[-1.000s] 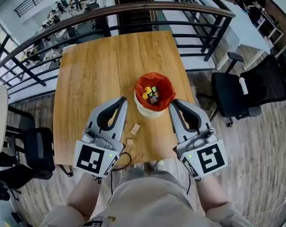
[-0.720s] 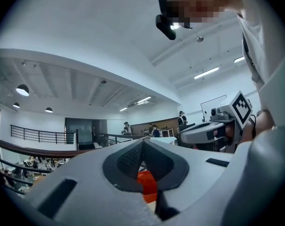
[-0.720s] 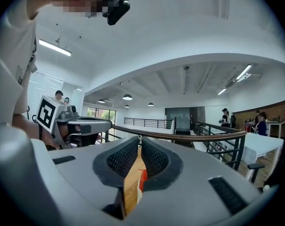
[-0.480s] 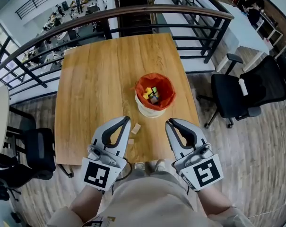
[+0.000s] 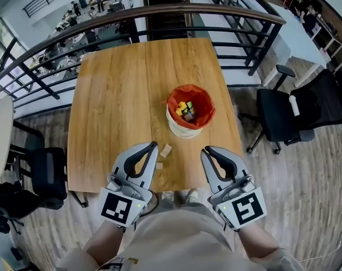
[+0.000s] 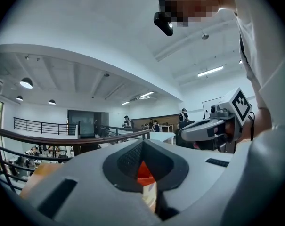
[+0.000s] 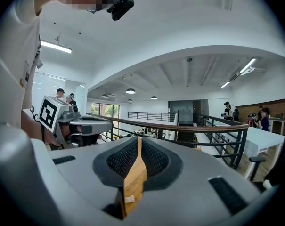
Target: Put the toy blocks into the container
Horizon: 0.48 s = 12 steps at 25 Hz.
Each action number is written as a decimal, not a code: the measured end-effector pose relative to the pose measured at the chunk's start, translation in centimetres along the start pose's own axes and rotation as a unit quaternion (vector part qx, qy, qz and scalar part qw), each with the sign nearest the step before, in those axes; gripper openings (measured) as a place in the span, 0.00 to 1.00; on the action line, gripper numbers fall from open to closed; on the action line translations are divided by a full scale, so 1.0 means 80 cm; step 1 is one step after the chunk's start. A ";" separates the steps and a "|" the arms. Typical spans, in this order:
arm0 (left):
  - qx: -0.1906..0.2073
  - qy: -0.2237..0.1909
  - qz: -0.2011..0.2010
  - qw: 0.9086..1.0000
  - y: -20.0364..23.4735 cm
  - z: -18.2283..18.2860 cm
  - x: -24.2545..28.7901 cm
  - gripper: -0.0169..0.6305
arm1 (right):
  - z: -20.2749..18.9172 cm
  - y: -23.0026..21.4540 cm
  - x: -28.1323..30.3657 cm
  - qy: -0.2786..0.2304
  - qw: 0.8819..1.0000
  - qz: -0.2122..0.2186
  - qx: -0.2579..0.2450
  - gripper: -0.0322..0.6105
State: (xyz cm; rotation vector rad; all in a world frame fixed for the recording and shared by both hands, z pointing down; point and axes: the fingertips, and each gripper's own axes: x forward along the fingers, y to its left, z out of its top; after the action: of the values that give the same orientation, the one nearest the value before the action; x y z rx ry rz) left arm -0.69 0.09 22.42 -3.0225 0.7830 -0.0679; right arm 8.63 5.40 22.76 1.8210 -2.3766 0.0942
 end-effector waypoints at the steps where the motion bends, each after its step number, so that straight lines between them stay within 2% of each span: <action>1: -0.001 -0.007 -0.001 1.000 0.000 0.002 -0.001 0.05 | 0.000 0.001 0.000 0.000 1.000 0.000 0.001 0.10; 4: 0.014 -0.028 -0.004 0.999 0.000 0.006 -0.005 0.05 | -0.002 0.004 0.000 0.003 1.000 0.004 0.003 0.10; 8: -0.002 -0.004 -0.007 1.000 -0.006 -0.007 -0.007 0.05 | -0.004 0.010 0.004 0.005 1.000 0.010 0.005 0.10; 12: -0.001 -0.014 -0.006 1.000 -0.005 -0.003 -0.009 0.05 | -0.003 0.016 0.008 0.004 1.000 0.017 0.009 0.10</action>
State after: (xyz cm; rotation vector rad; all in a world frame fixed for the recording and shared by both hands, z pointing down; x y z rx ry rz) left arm -1.13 0.77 22.66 -3.0235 0.7618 -0.0242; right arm 7.26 5.12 23.18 1.7850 -2.4088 0.1261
